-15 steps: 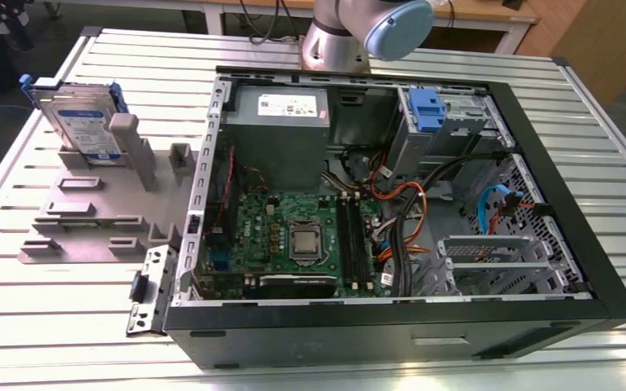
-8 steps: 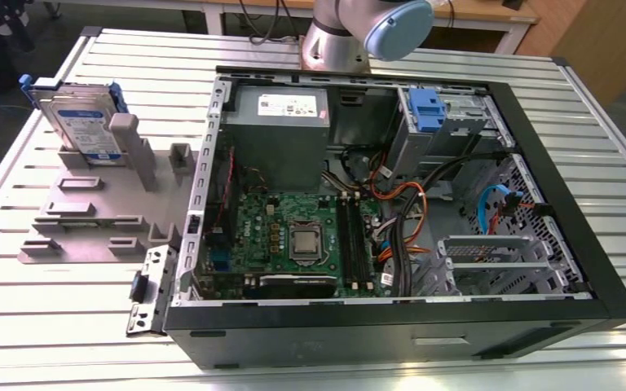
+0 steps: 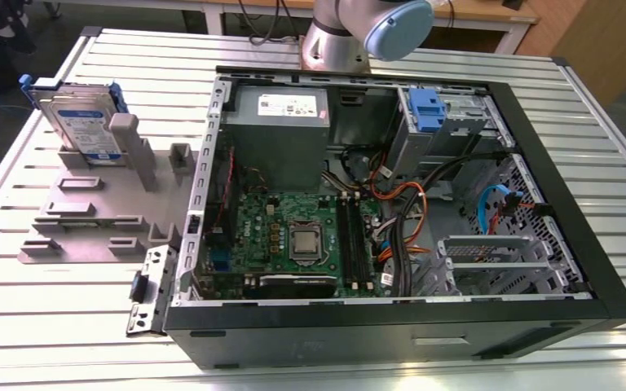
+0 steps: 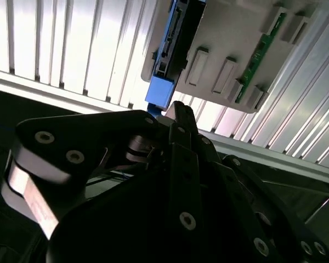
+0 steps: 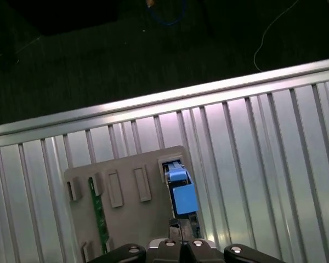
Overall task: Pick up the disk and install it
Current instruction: 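Pick up the disk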
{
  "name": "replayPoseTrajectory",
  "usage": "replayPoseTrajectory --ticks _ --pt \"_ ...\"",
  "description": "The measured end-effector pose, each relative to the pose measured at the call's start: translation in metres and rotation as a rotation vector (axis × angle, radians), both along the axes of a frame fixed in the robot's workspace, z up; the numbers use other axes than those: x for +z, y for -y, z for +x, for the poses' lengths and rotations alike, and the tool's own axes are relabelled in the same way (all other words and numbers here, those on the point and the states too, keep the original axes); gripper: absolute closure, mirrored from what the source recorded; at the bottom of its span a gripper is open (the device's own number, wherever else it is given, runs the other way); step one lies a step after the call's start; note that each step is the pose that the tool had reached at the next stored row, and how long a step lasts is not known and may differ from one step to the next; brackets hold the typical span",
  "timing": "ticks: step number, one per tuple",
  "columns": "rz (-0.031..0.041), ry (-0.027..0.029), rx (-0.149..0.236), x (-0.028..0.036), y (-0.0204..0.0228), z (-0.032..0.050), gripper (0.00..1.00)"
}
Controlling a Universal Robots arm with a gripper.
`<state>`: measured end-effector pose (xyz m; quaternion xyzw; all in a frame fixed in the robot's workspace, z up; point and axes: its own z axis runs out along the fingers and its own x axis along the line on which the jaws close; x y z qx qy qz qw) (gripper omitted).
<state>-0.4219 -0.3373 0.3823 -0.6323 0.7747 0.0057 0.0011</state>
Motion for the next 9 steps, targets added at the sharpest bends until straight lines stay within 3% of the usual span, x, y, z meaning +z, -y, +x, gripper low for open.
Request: replayPoseTrajectory --ticks 9 --pt "0.0002 0.0007 0.016 -0.0036 0.0000 -0.0006 0.89"
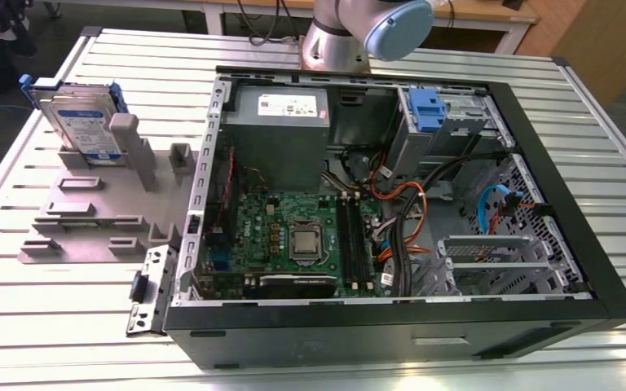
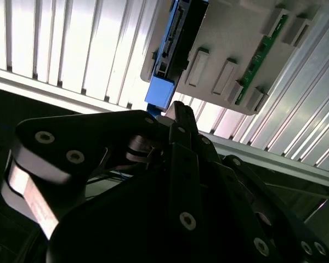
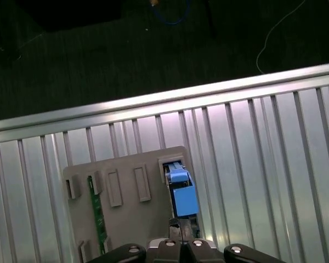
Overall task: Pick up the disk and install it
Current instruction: 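Pick up the disk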
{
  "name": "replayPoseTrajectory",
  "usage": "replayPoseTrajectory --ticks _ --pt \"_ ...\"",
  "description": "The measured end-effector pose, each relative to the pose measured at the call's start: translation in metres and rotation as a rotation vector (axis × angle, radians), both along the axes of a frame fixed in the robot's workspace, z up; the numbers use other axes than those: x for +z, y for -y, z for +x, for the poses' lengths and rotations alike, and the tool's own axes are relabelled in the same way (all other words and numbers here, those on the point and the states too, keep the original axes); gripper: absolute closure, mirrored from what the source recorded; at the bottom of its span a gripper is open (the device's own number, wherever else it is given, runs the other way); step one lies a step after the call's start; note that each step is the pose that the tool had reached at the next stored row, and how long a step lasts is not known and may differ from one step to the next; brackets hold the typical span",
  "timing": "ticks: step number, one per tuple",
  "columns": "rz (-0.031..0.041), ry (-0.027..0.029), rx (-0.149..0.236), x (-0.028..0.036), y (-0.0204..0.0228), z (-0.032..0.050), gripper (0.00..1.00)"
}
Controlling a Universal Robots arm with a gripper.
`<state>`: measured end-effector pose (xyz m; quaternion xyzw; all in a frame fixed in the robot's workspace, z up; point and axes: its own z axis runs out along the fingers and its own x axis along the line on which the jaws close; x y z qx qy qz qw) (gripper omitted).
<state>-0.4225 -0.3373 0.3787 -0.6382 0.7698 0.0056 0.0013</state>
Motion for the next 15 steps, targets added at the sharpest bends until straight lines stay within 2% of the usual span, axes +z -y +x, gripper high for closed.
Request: replayPoseTrajectory --ticks 4,5,6,8,9,11,14,15 --pt "0.0007 0.0011 0.000 -0.0001 0.0000 0.0000 0.89" --pt "0.0009 0.0014 0.000 -0.0001 0.0000 0.0000 0.84" --pt "0.0010 0.0016 0.000 -0.0001 0.0000 0.0000 0.84" --pt "0.0011 0.0017 0.000 -0.0002 0.0000 0.0000 0.71" --pt "0.0011 0.0018 0.000 -0.0006 0.0000 0.0000 0.71" --pt "0.0012 0.0019 0.003 -0.0021 0.0000 -0.0001 0.59" --pt "0.0012 0.0016 0.023 -0.0067 0.0001 -0.0002 0.53" --pt "0.0011 0.0012 0.031 -0.0086 0.0002 -0.0004 0.47"
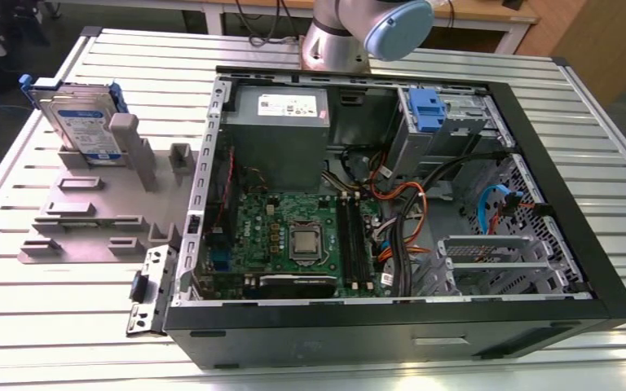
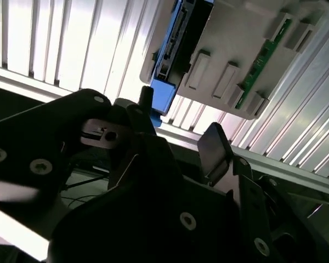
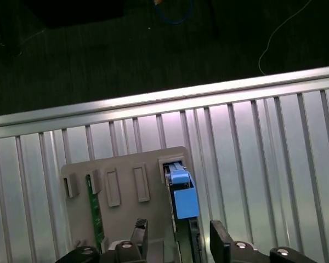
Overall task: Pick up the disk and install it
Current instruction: 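Pick up the disk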
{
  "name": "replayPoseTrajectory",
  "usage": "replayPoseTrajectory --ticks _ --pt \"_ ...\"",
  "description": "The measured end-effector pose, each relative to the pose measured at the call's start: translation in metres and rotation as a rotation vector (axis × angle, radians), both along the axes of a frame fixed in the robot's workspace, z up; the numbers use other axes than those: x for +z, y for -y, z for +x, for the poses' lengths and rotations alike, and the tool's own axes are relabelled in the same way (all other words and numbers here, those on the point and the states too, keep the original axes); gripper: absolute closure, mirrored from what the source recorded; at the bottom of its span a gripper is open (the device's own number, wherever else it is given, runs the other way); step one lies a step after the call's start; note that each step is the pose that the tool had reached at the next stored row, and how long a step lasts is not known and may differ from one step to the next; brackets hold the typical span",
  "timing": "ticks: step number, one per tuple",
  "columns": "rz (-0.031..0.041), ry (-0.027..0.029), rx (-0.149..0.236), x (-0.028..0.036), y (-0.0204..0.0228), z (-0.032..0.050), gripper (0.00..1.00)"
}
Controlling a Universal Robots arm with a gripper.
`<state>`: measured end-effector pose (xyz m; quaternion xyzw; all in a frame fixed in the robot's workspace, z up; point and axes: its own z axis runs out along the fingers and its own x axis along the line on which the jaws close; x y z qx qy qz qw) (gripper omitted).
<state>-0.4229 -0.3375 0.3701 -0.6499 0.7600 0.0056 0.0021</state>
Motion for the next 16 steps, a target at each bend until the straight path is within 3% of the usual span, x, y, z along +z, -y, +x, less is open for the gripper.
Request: replayPoseTrajectory --ticks 2,7,16 --pt "0.0000 -0.0008 0.011 -0.0036 0.0002 -0.0003 0.35" --pt "0.0001 -0.0050 0.055 -0.0126 0.0014 -0.0006 0.35" --pt "0.0013 -0.0045 0.083 -0.0230 0.0024 -0.0064 0.35"
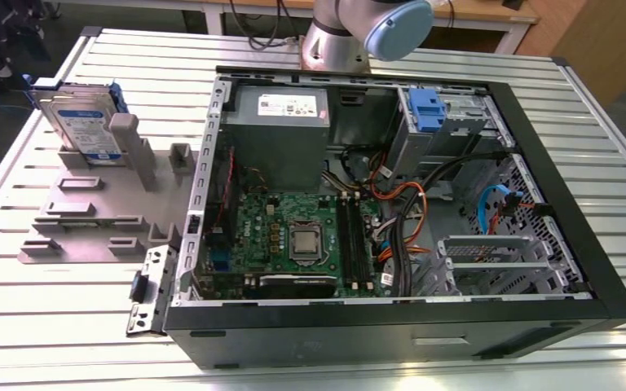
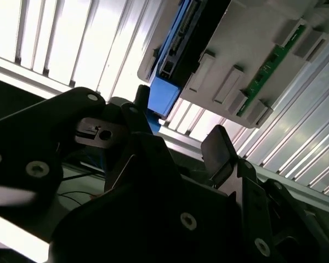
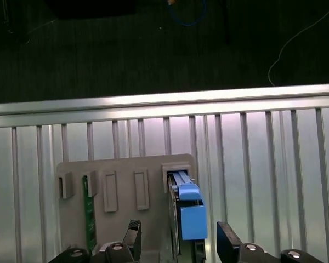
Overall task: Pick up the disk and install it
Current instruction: 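Pick up the disk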
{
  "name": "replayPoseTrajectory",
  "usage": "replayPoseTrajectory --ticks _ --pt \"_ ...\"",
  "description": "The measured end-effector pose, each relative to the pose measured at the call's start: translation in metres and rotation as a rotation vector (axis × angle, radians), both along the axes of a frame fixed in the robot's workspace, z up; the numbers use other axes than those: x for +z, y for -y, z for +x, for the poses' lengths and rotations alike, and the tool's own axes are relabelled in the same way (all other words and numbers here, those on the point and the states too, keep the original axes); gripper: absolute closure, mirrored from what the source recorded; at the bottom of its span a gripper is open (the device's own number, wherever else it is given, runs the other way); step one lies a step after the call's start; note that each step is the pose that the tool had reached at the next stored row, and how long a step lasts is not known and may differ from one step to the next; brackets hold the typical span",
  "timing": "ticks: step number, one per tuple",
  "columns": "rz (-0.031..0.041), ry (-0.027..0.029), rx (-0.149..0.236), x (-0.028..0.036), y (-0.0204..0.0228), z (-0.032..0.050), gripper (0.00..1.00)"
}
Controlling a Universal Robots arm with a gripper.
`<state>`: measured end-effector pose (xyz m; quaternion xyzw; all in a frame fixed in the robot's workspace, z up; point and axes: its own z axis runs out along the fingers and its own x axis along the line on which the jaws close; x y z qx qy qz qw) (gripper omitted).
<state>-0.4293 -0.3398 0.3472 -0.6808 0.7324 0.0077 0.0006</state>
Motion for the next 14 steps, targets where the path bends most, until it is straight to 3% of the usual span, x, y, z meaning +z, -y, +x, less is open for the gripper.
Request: replayPoseTrajectory --ticks 5,14 --pt "-0.0001 -0.0002 0.006 -0.0038 -0.0001 0.0000 0.35" --pt "0.0000 0.0000 0.006 -0.0049 -0.0001 0.0000 0.35"
